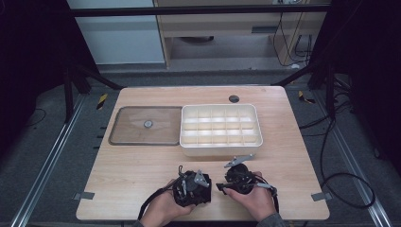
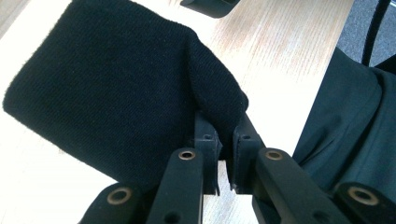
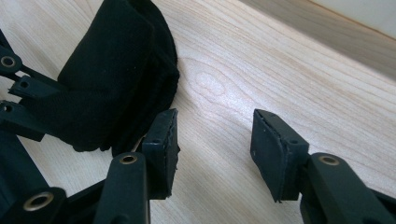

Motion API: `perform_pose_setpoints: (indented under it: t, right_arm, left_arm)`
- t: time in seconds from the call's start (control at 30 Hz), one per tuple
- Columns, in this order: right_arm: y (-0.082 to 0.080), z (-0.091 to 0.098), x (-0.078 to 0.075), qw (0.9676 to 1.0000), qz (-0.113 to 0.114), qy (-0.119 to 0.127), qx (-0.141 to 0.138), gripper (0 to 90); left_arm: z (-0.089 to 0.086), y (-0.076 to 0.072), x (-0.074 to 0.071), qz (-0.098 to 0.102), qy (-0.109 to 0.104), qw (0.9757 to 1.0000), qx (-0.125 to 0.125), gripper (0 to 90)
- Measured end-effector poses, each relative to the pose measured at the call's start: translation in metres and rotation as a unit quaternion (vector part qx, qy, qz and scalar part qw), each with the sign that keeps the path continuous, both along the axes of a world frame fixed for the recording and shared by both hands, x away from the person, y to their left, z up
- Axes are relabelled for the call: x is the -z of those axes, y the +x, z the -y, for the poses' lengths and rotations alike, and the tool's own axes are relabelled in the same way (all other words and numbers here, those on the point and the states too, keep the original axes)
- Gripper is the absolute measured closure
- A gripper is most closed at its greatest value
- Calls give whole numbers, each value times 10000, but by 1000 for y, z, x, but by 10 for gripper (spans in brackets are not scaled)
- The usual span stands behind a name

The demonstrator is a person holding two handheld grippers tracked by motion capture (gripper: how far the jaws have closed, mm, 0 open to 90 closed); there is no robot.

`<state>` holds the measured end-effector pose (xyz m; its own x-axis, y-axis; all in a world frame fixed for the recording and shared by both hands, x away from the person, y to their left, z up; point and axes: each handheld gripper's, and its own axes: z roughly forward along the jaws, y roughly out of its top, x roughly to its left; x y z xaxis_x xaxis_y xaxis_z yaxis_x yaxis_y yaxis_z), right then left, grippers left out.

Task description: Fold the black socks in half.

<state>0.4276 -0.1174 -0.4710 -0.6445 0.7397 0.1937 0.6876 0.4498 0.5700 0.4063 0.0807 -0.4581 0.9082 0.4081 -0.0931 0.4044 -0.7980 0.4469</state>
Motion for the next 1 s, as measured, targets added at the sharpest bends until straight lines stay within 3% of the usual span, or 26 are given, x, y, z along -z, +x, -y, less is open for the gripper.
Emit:
perform_pose_setpoints:
  t: [0.67,1.0]
  right_arm:
    - [-1,0,1,10000,12,-38,-9,479]
    - [-2,-1,-1,10000,5,-47,25,452]
  left_arm:
    - [-1,-2,-1,74,-53,10000,-9,821]
    - [-1,-6,-5,286,-161,9994,-62,718]
